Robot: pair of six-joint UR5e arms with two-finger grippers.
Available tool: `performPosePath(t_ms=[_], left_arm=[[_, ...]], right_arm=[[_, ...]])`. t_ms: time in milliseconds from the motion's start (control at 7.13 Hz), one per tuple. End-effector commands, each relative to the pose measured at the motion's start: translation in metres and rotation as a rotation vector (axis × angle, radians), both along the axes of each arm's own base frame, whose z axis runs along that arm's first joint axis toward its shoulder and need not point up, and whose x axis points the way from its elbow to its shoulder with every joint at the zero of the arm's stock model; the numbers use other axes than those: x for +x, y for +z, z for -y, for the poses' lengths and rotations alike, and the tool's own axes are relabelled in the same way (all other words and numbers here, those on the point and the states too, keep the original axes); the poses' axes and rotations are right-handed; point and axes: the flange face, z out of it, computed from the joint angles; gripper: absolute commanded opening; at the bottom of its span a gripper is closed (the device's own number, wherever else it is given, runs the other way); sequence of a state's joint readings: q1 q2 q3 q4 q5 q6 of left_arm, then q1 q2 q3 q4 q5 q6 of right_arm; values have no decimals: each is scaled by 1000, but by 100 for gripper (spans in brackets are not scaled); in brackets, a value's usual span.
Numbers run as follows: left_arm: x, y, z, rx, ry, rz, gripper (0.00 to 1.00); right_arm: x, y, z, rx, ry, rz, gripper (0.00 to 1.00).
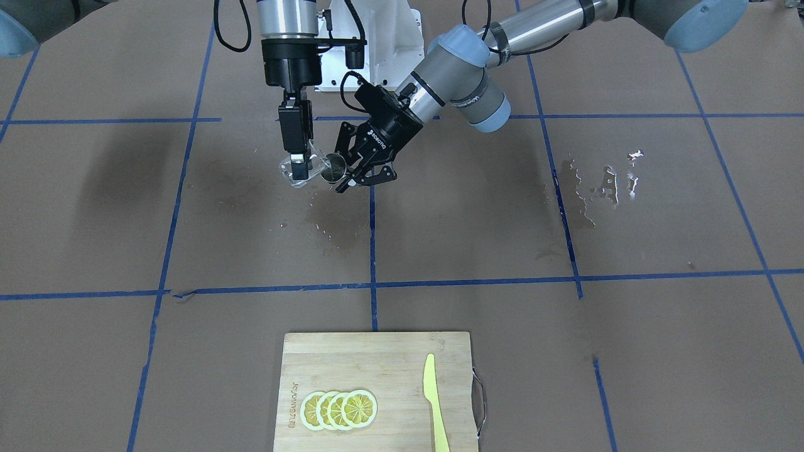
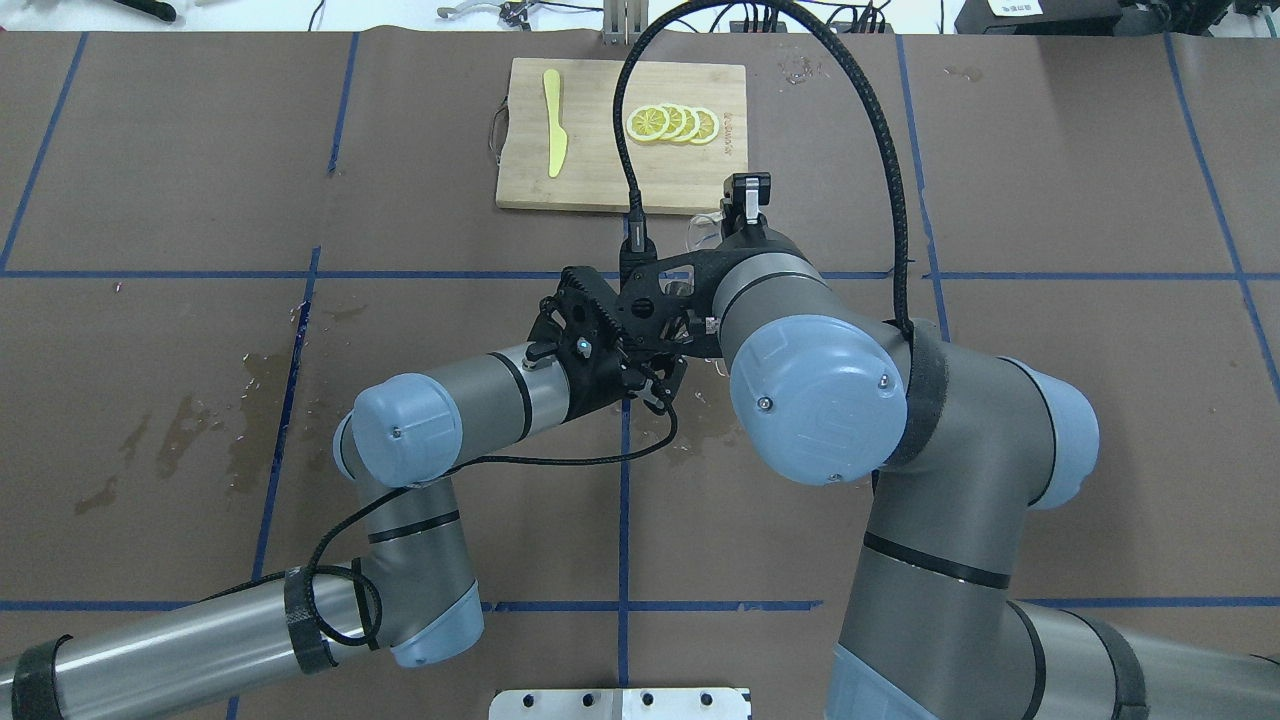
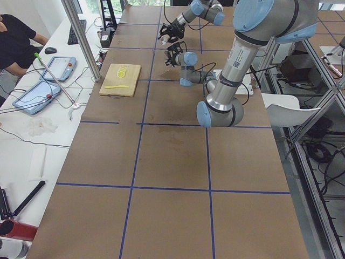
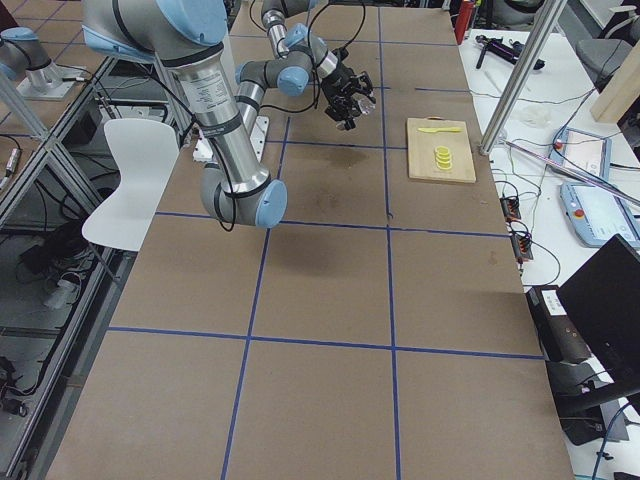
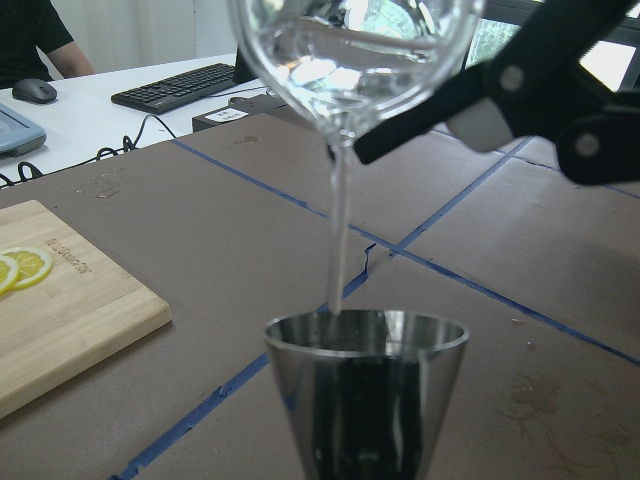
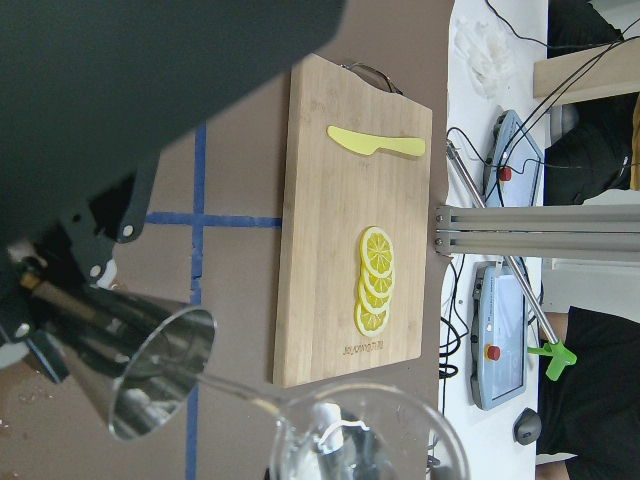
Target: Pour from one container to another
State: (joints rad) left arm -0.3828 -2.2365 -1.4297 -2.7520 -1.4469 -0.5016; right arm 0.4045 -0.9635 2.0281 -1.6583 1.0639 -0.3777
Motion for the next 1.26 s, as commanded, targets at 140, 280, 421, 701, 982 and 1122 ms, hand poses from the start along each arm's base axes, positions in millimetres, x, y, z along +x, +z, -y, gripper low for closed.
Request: performPosePath(t_ms=[140, 280, 421, 701, 982, 1122], left_arm=[[0, 1, 2, -1, -3, 1, 0], [0, 1, 2, -1, -3, 1, 0], [0, 1, 2, -1, -3, 1, 0], [0, 1, 2, -1, -3, 1, 0], [0, 1, 2, -1, -3, 1, 0], [0, 1, 2, -1, -3, 1, 0]], right_arm=[[1, -4, -2, 44, -8, -46, 0], [-3, -6, -8, 61, -7, -60, 0], [-8, -12, -17, 121, -12, -113, 0], [-10, -16, -19, 135, -17, -133, 0], [-10, -18, -19, 182, -7, -216, 0], [-11, -20, -21, 188, -11, -223, 0]])
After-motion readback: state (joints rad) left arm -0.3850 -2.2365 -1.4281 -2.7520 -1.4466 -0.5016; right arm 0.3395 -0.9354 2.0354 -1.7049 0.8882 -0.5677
